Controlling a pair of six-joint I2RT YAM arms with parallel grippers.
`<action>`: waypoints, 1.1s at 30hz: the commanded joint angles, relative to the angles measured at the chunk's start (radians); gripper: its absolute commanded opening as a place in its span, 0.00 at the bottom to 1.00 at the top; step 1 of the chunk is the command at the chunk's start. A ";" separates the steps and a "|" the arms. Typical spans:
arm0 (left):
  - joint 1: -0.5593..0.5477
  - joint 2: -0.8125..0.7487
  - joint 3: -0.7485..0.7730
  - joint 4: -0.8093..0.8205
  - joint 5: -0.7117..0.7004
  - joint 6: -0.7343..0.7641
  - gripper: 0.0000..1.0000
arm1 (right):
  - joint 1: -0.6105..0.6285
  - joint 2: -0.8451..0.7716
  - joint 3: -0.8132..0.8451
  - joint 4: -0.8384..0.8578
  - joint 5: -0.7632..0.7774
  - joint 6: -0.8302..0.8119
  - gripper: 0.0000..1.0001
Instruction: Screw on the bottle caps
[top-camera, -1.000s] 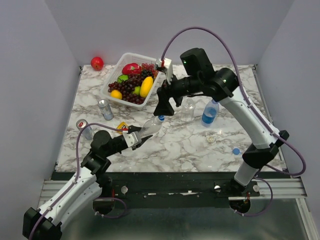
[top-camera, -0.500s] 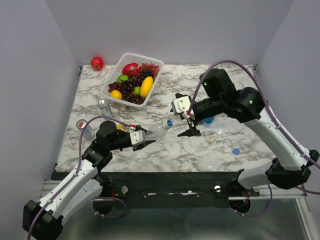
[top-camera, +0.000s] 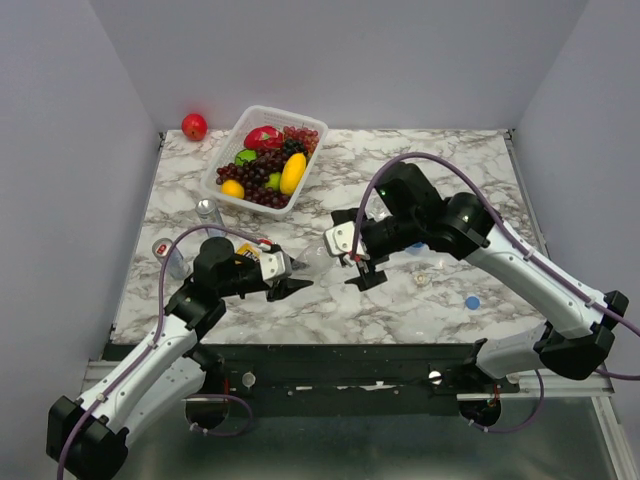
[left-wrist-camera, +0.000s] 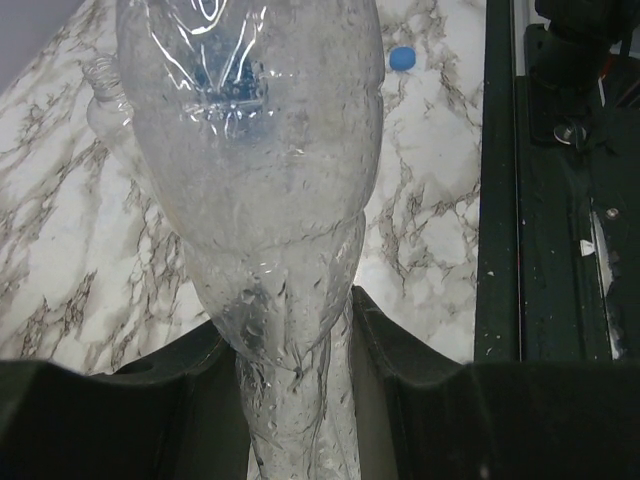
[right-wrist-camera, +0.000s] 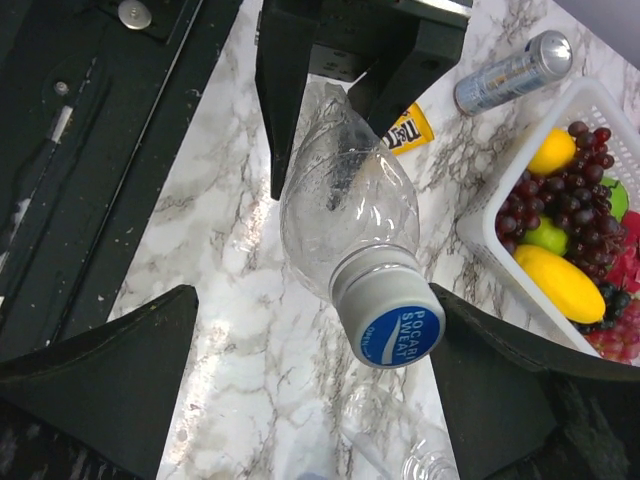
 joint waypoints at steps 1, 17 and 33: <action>0.036 -0.011 -0.007 0.104 0.032 -0.146 0.00 | 0.007 -0.023 -0.023 0.055 0.080 0.024 1.00; 0.109 0.015 -0.024 0.081 0.130 -0.129 0.00 | -0.054 0.021 0.069 0.069 0.239 0.336 0.99; 0.109 0.082 0.080 -0.111 0.199 0.028 0.00 | 0.004 -0.036 -0.040 0.129 0.009 -0.012 1.00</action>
